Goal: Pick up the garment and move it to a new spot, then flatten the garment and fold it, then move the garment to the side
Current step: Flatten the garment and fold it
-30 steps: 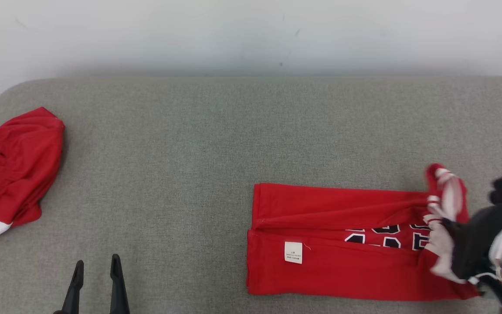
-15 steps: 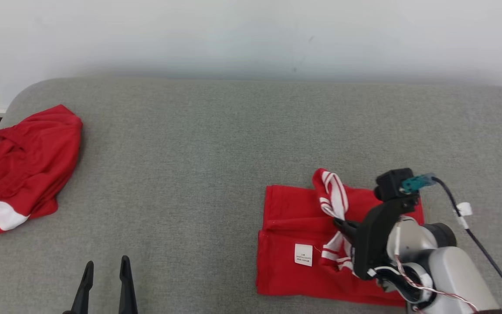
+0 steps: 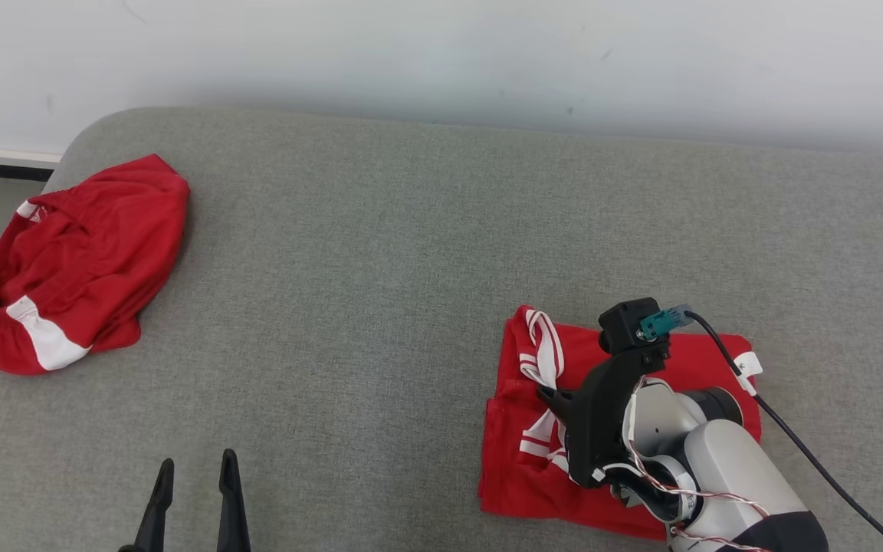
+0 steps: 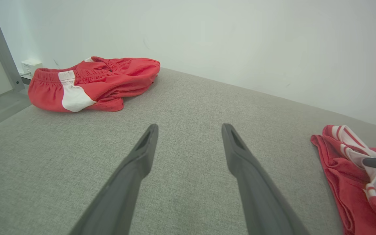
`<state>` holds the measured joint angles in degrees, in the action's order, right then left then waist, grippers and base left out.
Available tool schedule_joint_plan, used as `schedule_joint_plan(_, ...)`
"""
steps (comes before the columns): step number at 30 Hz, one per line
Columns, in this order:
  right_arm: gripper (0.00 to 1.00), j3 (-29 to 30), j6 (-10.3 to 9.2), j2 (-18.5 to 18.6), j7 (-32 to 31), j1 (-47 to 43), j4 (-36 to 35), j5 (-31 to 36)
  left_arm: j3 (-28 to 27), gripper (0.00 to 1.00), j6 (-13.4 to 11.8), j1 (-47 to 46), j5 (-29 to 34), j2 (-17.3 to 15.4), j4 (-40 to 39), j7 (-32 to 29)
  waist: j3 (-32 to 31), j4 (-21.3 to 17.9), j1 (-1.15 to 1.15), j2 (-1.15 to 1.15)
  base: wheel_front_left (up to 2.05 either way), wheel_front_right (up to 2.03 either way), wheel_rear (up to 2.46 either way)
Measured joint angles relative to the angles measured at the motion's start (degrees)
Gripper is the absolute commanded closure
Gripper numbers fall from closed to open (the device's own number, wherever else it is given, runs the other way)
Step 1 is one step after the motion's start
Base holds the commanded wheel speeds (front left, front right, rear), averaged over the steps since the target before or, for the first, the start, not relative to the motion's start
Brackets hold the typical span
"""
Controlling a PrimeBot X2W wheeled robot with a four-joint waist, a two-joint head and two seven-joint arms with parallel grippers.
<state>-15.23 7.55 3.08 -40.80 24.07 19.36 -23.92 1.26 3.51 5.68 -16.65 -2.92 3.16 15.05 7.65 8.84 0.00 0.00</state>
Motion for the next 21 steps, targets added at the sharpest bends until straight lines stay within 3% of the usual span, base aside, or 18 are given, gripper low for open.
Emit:
schedule_joint_plan(8,1.0,-3.2,0.0,-0.1,3.4,2.1,4.6,-2.1,0.4,0.0,-0.5,-0.2,-0.2,0.0,-0.3,0.0,0.9,0.5,0.0,0.0,0.0,0.0,0.0)
schedule_joint_plan(9,0.8,-3.6,0.0,-0.1,3.7,2.3,5.2,-2.7,0.4,0.0,-0.5,-0.3,-0.3,0.0,-0.3,0.0,0.9,0.6,0.0,0.0,0.0,0.0,0.0)
schedule_joint_plan(10,0.46,-4.0,0.0,-0.1,4.2,2.4,5.6,-3.4,0.4,0.0,-0.5,-0.3,-0.3,0.0,-0.3,0.0,0.9,0.6,0.0,0.0,0.0,0.0,0.0)
schedule_joint_plan(11,0.0,-4.4,0.0,-0.1,4.7,2.5,6.0,-4.2,0.4,0.0,-0.5,-0.4,-0.3,0.0,-0.2,0.0,0.9,0.6,0.0,0.0,0.0,0.0,0.0)
schedule_joint_plan(21,0.0,-11.5,0.0,-0.1,11.0,5.5,7.2,-16.7,-0.1,0.0,-0.5,-0.4,-0.3,0.0,0.2,0.0,-0.3,0.0,0.0,0.0,0.0,0.0,0.0)
